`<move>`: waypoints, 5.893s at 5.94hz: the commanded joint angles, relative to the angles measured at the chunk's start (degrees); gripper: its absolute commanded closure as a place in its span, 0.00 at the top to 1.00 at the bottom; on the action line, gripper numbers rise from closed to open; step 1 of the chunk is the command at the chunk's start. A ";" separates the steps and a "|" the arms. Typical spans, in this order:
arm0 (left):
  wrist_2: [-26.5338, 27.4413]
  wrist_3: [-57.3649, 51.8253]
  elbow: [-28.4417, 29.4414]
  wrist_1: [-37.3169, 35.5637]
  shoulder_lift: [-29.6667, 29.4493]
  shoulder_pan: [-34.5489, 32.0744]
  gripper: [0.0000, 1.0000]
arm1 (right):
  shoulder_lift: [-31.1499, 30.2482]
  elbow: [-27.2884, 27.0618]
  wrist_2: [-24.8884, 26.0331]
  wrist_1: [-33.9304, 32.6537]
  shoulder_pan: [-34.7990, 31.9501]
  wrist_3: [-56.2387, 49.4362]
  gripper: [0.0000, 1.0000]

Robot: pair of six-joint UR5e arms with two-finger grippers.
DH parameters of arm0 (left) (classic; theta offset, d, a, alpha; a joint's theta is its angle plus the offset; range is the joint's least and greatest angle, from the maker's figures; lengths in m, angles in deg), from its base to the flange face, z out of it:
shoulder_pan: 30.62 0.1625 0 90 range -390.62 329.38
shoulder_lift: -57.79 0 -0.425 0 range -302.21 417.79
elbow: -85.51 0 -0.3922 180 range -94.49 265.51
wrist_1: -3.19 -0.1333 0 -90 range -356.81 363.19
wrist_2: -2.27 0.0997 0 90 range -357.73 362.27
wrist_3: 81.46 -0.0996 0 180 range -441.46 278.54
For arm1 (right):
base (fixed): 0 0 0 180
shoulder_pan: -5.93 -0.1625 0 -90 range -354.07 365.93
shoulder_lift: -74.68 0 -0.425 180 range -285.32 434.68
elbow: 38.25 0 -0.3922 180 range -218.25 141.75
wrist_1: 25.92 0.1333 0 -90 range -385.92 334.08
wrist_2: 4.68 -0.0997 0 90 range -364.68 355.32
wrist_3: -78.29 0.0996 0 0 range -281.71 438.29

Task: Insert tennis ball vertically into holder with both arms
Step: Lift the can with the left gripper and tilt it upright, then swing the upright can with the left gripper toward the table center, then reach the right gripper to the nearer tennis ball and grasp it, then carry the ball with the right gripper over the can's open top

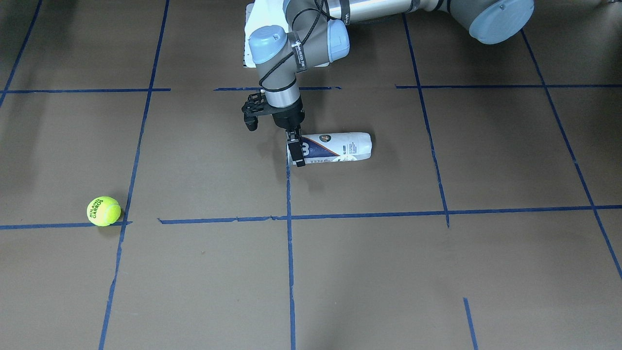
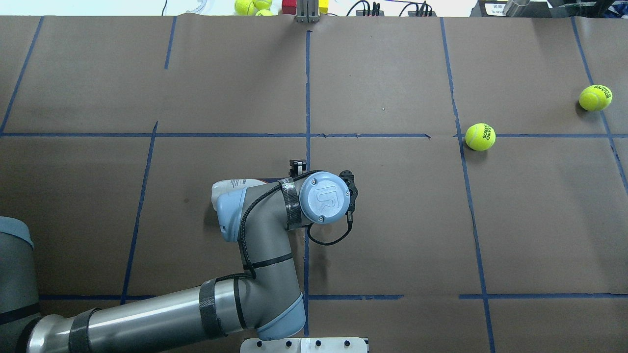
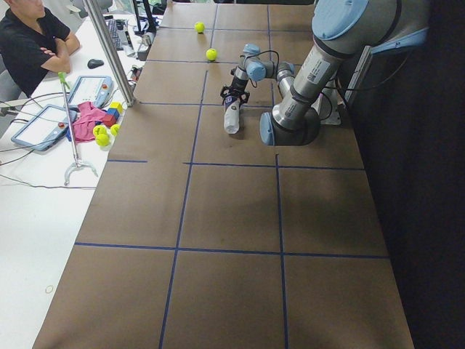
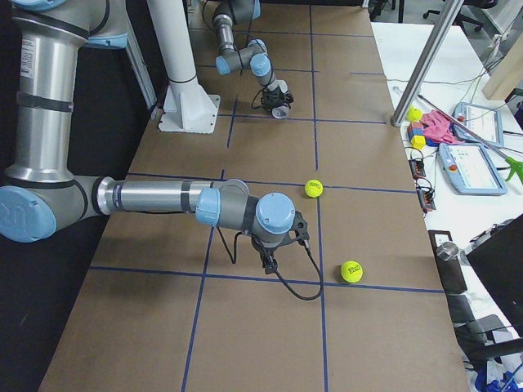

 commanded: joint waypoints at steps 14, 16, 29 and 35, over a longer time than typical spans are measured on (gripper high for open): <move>-4.20 24.09 -3.92 84.77 12.06 -3.87 0.77 | 4.24 -3.82 0.02 19.24 1.19 24.46 1.00; -4.11 24.18 6.99 99.58 12.15 -4.13 0.77 | 5.46 -2.95 1.25 20.43 3.92 27.51 1.00; -5.69 24.18 7.39 100.00 13.99 -4.75 0.81 | 28.14 17.84 21.74 31.97 34.33 65.92 0.99; -5.78 24.09 7.21 100.00 14.43 -4.75 0.81 | 29.02 19.38 24.02 33.00 37.68 69.52 0.13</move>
